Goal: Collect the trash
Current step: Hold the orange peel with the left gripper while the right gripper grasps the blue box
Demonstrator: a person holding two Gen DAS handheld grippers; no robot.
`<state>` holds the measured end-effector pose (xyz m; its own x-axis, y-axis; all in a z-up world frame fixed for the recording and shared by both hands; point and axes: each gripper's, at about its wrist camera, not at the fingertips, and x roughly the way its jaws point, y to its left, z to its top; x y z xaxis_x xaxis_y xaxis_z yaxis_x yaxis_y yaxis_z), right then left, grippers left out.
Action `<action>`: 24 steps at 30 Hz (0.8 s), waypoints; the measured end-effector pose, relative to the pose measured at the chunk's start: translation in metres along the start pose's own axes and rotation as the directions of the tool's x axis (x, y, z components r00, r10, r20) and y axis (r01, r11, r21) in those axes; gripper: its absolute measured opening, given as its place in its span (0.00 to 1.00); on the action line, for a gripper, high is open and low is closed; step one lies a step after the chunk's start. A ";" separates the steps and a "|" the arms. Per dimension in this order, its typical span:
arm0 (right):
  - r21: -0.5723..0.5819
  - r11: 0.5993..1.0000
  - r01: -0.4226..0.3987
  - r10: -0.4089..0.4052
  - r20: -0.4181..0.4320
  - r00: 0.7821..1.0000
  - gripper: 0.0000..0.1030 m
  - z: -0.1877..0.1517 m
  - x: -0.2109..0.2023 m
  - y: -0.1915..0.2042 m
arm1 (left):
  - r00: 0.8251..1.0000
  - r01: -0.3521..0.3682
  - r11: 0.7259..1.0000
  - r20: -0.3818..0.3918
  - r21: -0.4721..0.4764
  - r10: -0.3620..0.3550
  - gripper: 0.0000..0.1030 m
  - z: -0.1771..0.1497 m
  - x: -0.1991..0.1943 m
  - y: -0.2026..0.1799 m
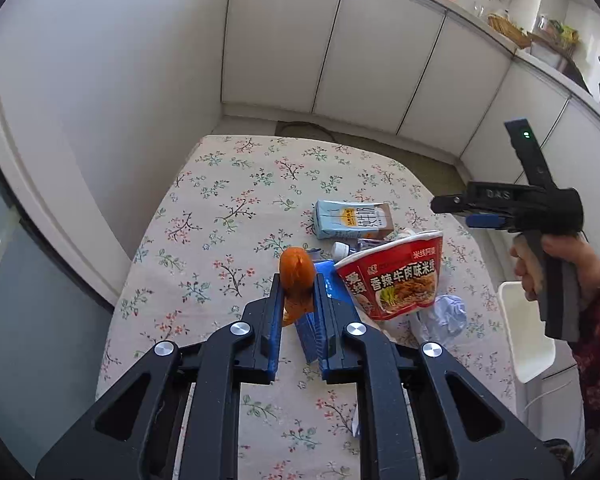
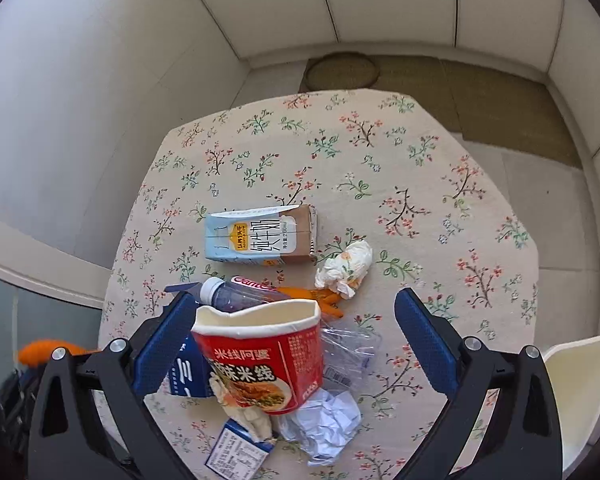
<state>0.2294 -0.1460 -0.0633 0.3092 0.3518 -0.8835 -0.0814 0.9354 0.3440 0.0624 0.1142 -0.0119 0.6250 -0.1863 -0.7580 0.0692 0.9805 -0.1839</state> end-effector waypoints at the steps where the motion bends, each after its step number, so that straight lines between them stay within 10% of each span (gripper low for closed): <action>1: 0.031 0.999 -0.041 0.042 -0.028 0.999 0.93 0.002 0.004 -0.001 | 1.000 0.009 1.000 -0.004 -0.001 -0.009 0.13 -0.001 0.001 0.000; 7: 0.098 0.994 -0.053 0.068 -0.160 0.985 0.91 0.001 0.031 0.000 | 0.999 0.048 0.999 -0.007 0.008 -0.048 0.14 0.002 0.000 -0.001; 17: 0.036 0.992 -0.120 0.123 -0.104 0.987 0.89 -0.028 0.000 0.033 | 0.997 0.037 0.999 -0.067 -0.007 -0.038 0.14 0.000 0.005 0.015; 24: 0.179 0.944 -0.278 0.277 0.029 0.960 0.89 -0.086 -0.016 0.015 | 0.917 0.097 0.934 -0.335 -0.343 -0.218 0.14 -0.021 0.108 0.051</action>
<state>0.1418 -0.1344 -0.0715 0.3022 0.5963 -0.7437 0.0071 0.7788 0.6273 0.1168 0.1424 -0.1159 0.2975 -0.4053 -0.8644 -0.1419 0.8766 -0.4598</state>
